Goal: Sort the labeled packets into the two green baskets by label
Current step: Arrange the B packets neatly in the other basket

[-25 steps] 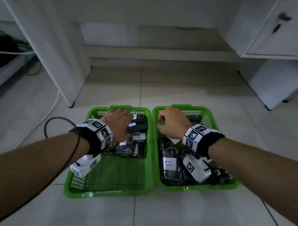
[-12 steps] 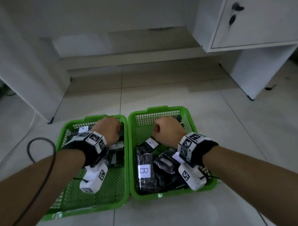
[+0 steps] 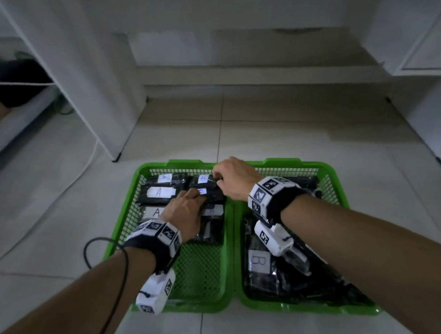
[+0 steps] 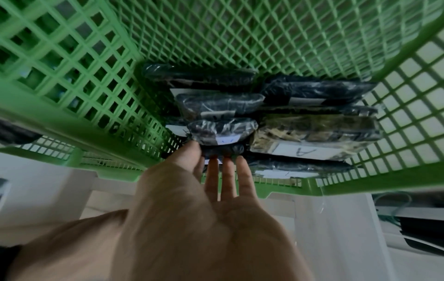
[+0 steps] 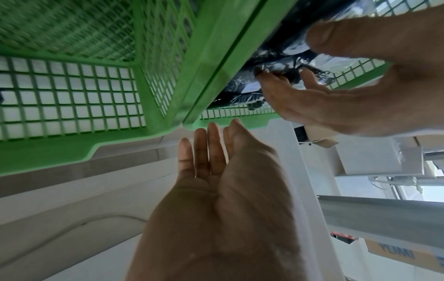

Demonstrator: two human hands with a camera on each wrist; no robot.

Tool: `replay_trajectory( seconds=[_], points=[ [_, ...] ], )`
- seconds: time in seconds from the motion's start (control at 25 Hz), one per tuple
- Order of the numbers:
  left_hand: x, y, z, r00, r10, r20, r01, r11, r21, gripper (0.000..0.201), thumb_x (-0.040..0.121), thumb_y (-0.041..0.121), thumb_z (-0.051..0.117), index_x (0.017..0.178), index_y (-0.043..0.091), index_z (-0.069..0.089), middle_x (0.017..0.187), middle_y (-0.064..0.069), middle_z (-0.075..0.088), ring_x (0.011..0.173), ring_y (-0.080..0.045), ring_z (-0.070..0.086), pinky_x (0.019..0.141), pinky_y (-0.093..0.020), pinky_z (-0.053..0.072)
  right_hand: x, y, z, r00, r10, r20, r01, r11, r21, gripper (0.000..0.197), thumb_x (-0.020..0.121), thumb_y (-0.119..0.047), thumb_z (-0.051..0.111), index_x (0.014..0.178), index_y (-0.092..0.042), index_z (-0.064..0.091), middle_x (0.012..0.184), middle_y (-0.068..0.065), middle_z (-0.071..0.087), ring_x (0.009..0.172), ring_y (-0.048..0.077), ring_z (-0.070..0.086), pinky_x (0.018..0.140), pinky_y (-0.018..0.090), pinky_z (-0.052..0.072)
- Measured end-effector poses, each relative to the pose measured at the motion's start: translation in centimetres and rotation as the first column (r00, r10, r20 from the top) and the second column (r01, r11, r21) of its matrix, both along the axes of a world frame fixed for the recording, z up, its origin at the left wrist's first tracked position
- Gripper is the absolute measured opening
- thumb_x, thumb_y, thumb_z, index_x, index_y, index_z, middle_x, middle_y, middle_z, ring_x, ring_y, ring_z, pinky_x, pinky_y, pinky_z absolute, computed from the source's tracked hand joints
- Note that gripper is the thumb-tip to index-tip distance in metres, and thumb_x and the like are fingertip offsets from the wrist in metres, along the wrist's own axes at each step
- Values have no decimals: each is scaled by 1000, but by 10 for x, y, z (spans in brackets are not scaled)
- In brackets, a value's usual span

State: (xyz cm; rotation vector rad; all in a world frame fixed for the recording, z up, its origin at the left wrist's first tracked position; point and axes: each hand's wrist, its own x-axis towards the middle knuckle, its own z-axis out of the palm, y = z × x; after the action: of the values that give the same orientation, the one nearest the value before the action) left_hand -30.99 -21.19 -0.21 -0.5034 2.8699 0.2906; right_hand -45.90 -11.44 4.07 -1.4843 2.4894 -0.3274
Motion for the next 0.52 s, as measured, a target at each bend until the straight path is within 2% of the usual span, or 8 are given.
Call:
replay_trajectory(
  seconds=[0.08, 0.16, 0.28, 0.36, 0.44, 0.52],
  points=[
    [1, -1, 0, 1000, -19, -4, 19, 1000, 1, 53, 86, 30, 55, 138, 22, 47, 133, 1, 43, 121, -24, 45, 103, -38, 44, -1, -12, -1, 1000, -1, -13, 1, 1000, 21, 8, 88, -20, 72, 89, -13, 68, 92, 6, 67, 88, 26, 64, 80, 41, 56],
    [4, -3, 0, 998, -55, 4, 55, 999, 1, 57, 87, 36, 57, 140, 23, 44, 133, 2, 42, 119, -21, 44, 102, -38, 45, -1, -17, -6, 997, 52, -62, -48, 996, 69, 21, 86, -29, 78, 88, -13, 64, 90, 5, 65, 86, 21, 59, 83, 36, 53],
    [9, -4, -3, 997, -77, -15, 77, 997, -24, 62, 90, 42, 58, 146, 23, 40, 141, 4, 39, 122, -19, 42, 104, -36, 44, 0, -16, -15, 969, 117, -218, -95, 989, 110, 22, 93, -34, 70, 97, -13, 62, 98, 5, 64, 95, 21, 54, 95, 35, 42],
    [14, -6, -2, 994, -91, -55, 89, 995, -35, 70, 87, 55, 56, 147, 23, 38, 144, 5, 37, 126, -17, 40, 107, -35, 40, 0, -15, -16, 960, 114, -256, -81, 988, 134, 26, 96, -40, 62, 104, -14, 60, 102, 5, 62, 104, 22, 53, 97, 38, 38],
    [19, -9, -3, 990, -138, -30, 136, 989, -63, 87, 78, 70, 55, 149, 24, 34, 147, 7, 32, 132, -16, 35, 112, -37, 35, -1, -13, -16, 963, 126, -238, -82, 979, 187, 39, 91, -49, 59, 110, -15, 55, 103, 6, 58, 104, 23, 48, 96, 39, 35],
    [25, -14, -6, 983, -186, 12, 186, 978, -99, 96, 74, 69, 62, 152, 24, 27, 150, 7, 26, 135, -16, 31, 115, -38, 33, -2, -11, -16, 967, 149, -208, -96, 965, 242, 54, 82, -60, 61, 112, -17, 50, 101, 4, 54, 96, 21, 41, 90, 38, 32]
  ],
)
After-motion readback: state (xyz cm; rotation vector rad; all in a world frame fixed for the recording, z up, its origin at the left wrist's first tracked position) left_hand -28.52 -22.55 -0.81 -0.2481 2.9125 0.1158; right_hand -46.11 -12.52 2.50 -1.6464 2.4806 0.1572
